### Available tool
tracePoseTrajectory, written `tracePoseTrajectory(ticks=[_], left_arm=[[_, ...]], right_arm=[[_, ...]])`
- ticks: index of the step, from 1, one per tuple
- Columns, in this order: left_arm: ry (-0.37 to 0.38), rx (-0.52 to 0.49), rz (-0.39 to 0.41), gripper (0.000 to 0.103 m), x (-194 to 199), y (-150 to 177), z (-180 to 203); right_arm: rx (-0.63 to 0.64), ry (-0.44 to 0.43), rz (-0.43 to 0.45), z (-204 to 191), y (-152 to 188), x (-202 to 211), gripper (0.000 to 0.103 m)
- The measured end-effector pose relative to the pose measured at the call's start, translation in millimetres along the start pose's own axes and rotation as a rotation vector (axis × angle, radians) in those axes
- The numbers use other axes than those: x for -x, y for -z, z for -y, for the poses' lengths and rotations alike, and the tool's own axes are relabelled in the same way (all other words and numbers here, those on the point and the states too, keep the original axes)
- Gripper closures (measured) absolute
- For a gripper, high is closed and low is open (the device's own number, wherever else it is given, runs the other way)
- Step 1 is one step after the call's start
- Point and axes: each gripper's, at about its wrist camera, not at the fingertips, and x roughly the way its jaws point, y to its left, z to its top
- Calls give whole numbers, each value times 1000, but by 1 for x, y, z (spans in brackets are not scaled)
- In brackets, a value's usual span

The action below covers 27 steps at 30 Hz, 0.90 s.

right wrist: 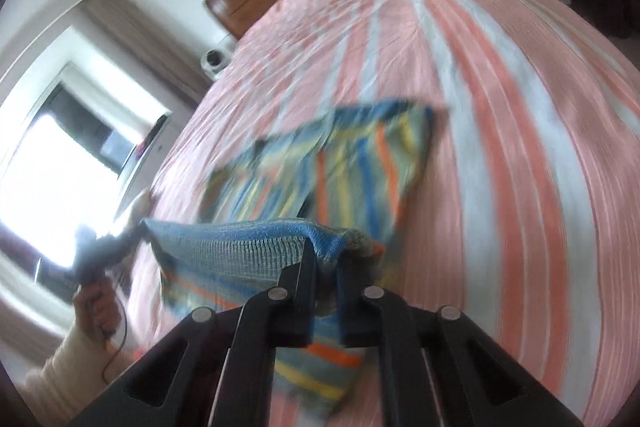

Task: Fold small clothes
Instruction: 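Fold the hem up over the sweater toward the collar with both tools, release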

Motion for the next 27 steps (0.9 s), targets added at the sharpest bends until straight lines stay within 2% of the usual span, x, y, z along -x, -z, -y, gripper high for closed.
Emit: tracePoseTrajectory(ticks=[4, 7, 8, 10, 11, 12, 13, 15, 17, 20, 21, 23, 24, 25, 26, 27], left_arm=[[-39, 28, -24, 100, -37, -20, 0], [-79, 15, -31, 99, -63, -32, 0], [-90, 17, -33, 95, -70, -37, -2], [-176, 49, -39, 73, -76, -45, -12], [-204, 68, -41, 41, -77, -48, -16], [-236, 108, -12, 27, -70, -52, -26], [-233, 125, 16, 26, -64, -53, -30], [-187, 142, 56, 21, -45, -51, -41], [-186, 107, 34, 21, -34, -44, -45], [-183, -40, -30, 19, -26, -19, -34], [-172, -107, -75, 19, -29, -3, -25], [-158, -169, -140, 19, -38, 15, -12], [-147, -200, -178, 19, -43, 27, -1], [-136, -212, -190, 19, -44, 32, 6], [-118, -224, -203, 19, -43, 37, 14], [-93, -239, -220, 18, -43, 44, 24]], right_arm=[[-53, 42, -13, 16, -44, -45, 95], [-88, 56, -7, 32, -58, -62, 95], [-100, 50, -5, 37, -62, -69, 95], [-139, 44, 6, 46, -67, -80, 92], [-173, 41, 24, 52, -71, -81, 88], [-198, 34, 42, 56, -74, -78, 75], [-224, 29, 86, 59, -77, -71, 66], [-213, 40, 138, 54, -84, -55, 65], [-156, 40, 110, 38, -88, -43, 65], [-21, 0, -64, -1, -75, -48, 65], [5, -5, -135, -11, -69, -57, 65], [33, -14, -334, -29, -55, -98, 63], [40, -13, -393, -34, -52, -117, 63], [43, -14, -400, -39, -56, -138, 63], [41, -11, -347, -42, -65, -148, 63], [43, 10, -250, -44, -78, -153, 63]])
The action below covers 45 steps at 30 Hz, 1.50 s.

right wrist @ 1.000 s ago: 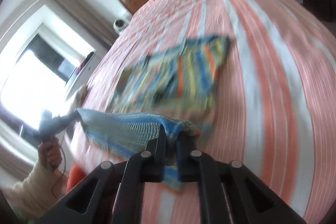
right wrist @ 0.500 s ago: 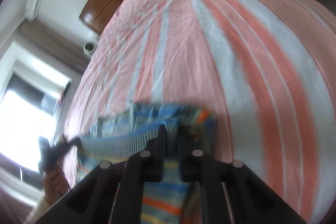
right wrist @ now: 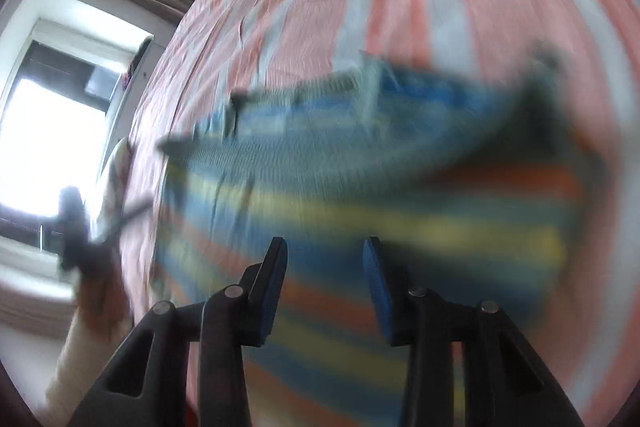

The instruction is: Fold small clothes

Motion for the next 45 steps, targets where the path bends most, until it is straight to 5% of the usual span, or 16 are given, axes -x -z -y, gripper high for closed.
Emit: tracePoseTrajectory(ticks=[2, 4, 8, 13, 16, 18, 20, 22, 26, 29, 30, 32, 33, 36, 39, 45], left_arm=[[23, -36, -19, 15, 0, 6, 13], [3, -116, -23, 13, -3, 8, 27], [-113, -177, -14, 13, -25, 5, 30], [-229, 8, 3, 12, -11, 34, -27], [-365, 56, 40, 13, 27, 64, -52], [-474, 65, 65, 14, 53, 77, -59], [-423, 79, 101, 14, 72, 84, -57], [-339, 99, 156, 12, 93, 97, -47], [-249, 120, 216, 7, 105, 126, -15], [-209, 141, 205, 7, 100, 152, -7], [-199, 144, 199, 7, 97, 162, -7], [-209, 132, 184, 7, 91, 175, -6], [-239, 114, 176, 7, 85, 180, -6], [-300, 97, 200, 7, 79, 187, -14], [-254, 180, 239, 7, 79, 193, -35], [-209, 292, 302, 7, 86, 212, -76]], right_arm=[[-47, 32, 215, 1, -21, 16, 62], [-147, -56, 344, 8, -24, 38, 62], [15, -56, 197, -15, 9, 56, 62], [142, 31, -72, 10, 123, 62, 57], [182, 113, -47, 40, 177, 95, 77], [167, 214, -17, 46, 188, 120, 66], [140, 165, 50, 46, 179, 139, 66], [85, 101, 120, 47, 160, 147, 40], [-117, -32, 154, 72, 115, 118, 39], [-186, -5, 114, 87, 102, 83, 39], [-192, 5, 102, 89, 101, 74, 43], [-194, 41, 105, 87, 99, 67, 71], [-197, 35, 94, 85, 97, 68, 95], [-154, 42, 131, 45, 86, 84, 95], [-78, 30, 129, -12, 71, 96, 95], [121, -17, 61, -163, 33, 45, 95]])
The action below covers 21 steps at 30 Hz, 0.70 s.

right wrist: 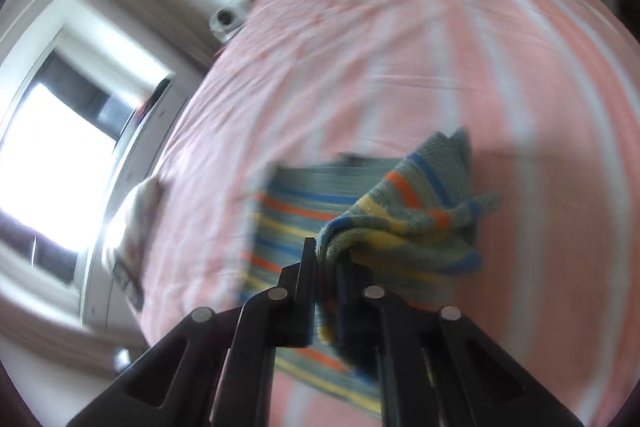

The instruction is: Fold small clothes

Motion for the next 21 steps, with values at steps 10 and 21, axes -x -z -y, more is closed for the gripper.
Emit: tracePoseTrajectory(ticks=[10, 21], left_arm=[[25, 25, 15, 7, 2, 2, -13], [26, 39, 20, 6, -1, 1, -12]], right_arm=[[79, -192, -144, -96, 24, -127, 73], [70, 5, -18, -4, 62, -55, 62]])
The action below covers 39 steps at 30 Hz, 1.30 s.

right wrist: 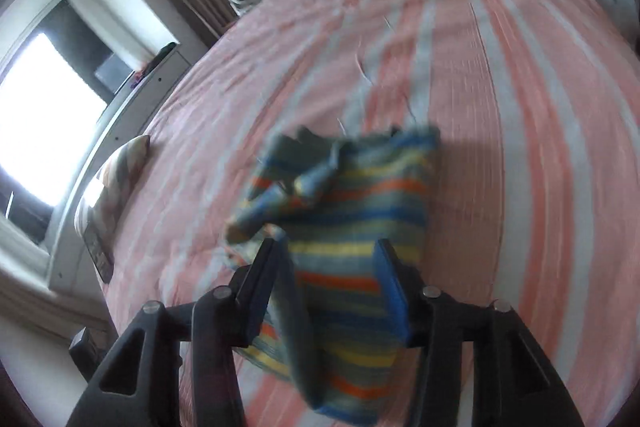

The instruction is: Fold small clothes

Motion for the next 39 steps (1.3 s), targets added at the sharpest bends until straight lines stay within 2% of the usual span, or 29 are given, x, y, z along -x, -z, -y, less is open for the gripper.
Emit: tracePoseTrajectory(ticks=[2, 4, 6, 8, 9, 10, 12, 14, 17, 19, 21, 22, 23, 26, 27, 28, 30, 31, 32, 33, 37, 38, 39], left_arm=[[12, 11, -7, 6, 3, -1, -3], [32, 39, -24, 6, 6, -9, -10], [68, 70, -13, 6, 14, -29, -15], [117, 54, 2, 6, 19, -50, -10], [160, 11, 11, 6, 20, -70, 3], [187, -24, 5, 6, 18, -81, 12], [259, -151, -74, 6, -1, -114, 52], [283, -272, -130, 6, -25, -135, 92], [207, -452, -171, 9, -72, -152, 147], [169, -527, -231, 23, -112, -155, 174], [142, -554, -284, 94, -140, -158, 183], [128, -538, -289, 93, -149, -165, 184], [125, -474, -260, 94, -152, -178, 177], [178, -171, -218, 93, -156, -219, 129], [144, -99, -213, 90, -156, -227, 111], [113, -73, -222, 84, -156, -229, 100], [102, -74, -269, 50, -149, -227, 81], [101, -85, -274, 43, -141, -223, 75], [110, -100, -274, 32, -130, -216, 70], [134, -126, -280, 27, -116, -206, 67], [244, -220, -348, 20, -82, -154, 77], [244, -248, -356, 20, -78, -139, 84], [212, -278, -357, 21, -79, -123, 90]], right_arm=[[107, -101, -36, -26, 19, -20, 62], [251, -207, -153, -68, 52, -43, 62], [407, -197, -231, -100, 88, -52, 62], [520, -175, -219, -117, 118, -38, 62], [545, -183, -193, -118, 129, -25, 58], [558, -182, -153, -115, 139, -8, 50], [548, -144, -84, -101, 153, 18, 43], [492, -94, -36, -75, 160, 41, 42], [384, -55, -8, -39, 167, 63, 42], [322, -40, 1, -22, 173, 69, 42], [285, -24, 4, -11, 180, 75, 42], [271, -11, 8, -5, 185, 79, 42], [266, -3, 8, -2, 189, 82, 42], [260, 24, 15, 7, 194, 85, 42], [251, 24, 20, 8, 192, 84, 42], [236, 20, 26, 11, 190, 83, 42], [211, 5, 35, 16, 179, 81, 42], [202, 1, 40, 18, 173, 80, 42], [187, 1, 49, 21, 164, 78, 42], [167, -1, 58, 24, 154, 76, 42], [60, -30, 85, 37, 103, 61, 42], [47, -44, 83, 37, 93, 56, 43], [35, -60, 62, 36, 81, 45, 46]])
